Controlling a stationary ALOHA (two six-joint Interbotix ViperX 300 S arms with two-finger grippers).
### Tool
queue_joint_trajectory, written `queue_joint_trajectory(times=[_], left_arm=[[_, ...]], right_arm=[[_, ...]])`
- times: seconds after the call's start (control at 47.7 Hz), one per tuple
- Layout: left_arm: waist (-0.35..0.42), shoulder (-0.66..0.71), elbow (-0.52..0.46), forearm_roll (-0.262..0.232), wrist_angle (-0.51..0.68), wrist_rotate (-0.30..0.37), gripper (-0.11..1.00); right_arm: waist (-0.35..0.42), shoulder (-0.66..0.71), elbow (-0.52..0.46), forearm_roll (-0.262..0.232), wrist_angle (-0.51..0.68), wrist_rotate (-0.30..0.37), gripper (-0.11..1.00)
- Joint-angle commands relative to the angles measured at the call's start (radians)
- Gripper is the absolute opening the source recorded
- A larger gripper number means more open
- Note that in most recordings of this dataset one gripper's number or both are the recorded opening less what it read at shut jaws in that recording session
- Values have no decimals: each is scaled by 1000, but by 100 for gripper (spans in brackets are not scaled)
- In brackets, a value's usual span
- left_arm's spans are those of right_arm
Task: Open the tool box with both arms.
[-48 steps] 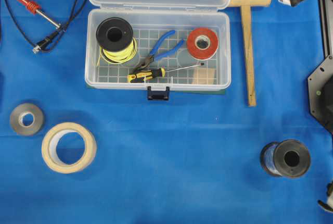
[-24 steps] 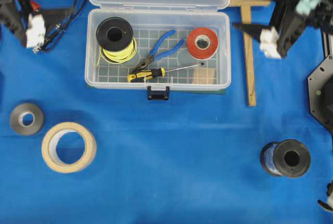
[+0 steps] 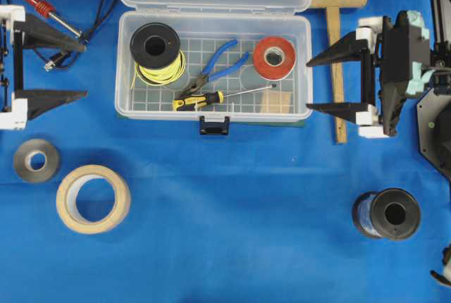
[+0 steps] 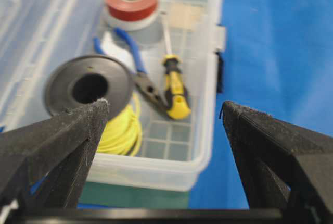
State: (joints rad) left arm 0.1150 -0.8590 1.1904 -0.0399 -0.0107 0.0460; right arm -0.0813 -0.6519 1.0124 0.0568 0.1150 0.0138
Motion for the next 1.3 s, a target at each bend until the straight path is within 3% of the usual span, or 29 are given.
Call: queue_joint_trajectory(times=[0.0,0.189,0.566,0.817,1.279], left_arm=[[-9,-14,-9,2,5,0,88],[-9,-106,12,2,81,2,88],[-9,-308,141,-3,100,-18,88],[-11,-328,166,-3,101,-35,88],[-9,-310,173,-3,98,-57,88]], right_arm=[[3,-18,-8,2,18,2,80],[3,-146,29,5,84,3,80],[3,-413,196,26,101,35,79],[3,-416,259,26,84,94,79],[3,-410,272,23,80,95,79]])
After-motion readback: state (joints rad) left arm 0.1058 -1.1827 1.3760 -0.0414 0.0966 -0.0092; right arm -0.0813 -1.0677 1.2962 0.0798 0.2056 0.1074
